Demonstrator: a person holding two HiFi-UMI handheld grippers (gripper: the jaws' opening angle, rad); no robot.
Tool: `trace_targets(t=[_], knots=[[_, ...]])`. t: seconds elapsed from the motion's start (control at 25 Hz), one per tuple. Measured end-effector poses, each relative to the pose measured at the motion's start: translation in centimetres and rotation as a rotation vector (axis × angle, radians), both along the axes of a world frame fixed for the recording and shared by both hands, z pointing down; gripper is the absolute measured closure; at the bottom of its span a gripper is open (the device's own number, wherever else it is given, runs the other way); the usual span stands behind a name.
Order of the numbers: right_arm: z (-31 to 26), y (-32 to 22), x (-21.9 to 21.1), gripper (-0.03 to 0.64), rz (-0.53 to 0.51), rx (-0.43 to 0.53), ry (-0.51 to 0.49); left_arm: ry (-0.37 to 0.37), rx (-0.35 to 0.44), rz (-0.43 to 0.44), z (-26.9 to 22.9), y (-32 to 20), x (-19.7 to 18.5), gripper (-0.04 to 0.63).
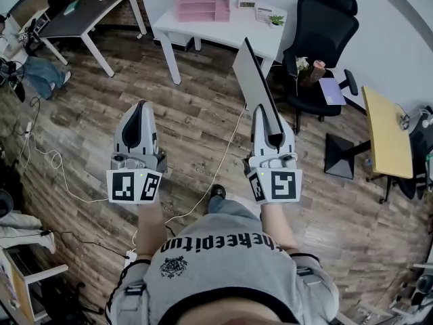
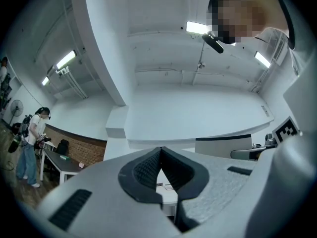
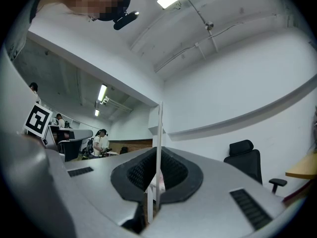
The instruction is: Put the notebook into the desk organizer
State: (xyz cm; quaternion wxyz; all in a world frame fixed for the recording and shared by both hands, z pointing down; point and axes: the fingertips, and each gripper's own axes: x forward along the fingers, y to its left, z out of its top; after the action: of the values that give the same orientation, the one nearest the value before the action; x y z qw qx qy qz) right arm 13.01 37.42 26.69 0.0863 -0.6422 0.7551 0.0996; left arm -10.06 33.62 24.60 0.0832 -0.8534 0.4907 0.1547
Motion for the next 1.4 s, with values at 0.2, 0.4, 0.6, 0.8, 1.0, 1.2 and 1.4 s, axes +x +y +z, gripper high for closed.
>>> trace_targets(t=[0.2,0.4,0.6,0.8,1.0,1.2,1.4], knots=[[0.3,-4.5,1.0,0.609,-0.001,0.000,0.001,0.001,0.008,0.002,-0.1,-4.7,1.2,0.592],[0.7,-7.7,2.2,0.609,-0.002,-0.007,0.009,0.011,0.009,0.008,0.3,-8.3,2.7,0.592],[1.6,-9.7,3.0,0.609,-0.008,-0.022,0.009,0.008,-0.012,0.008,1.3,-10.1,3.7,0.592],[2.1,-11.9,3.2,0.609,-0.012,-0.032,0.013,0.013,-0.021,0.003,1.8,-12.5,3.8,0.592],[2.1,-14.8,3.4,0.609,0.004,-0.031,0.020,0.019,-0.018,0.019,1.8,-15.6,4.1,0.592],[1.9,-19.5,3.4,0.609,0.019,-0.029,0.021,0.023,-0.022,0.028,1.8,-20.6,3.9,0.592],[1.3,-25.0,2.4,0.609,0.040,-0.019,0.018,0.020,-0.018,0.039,1.2,-26.3,2.6,0.592]])
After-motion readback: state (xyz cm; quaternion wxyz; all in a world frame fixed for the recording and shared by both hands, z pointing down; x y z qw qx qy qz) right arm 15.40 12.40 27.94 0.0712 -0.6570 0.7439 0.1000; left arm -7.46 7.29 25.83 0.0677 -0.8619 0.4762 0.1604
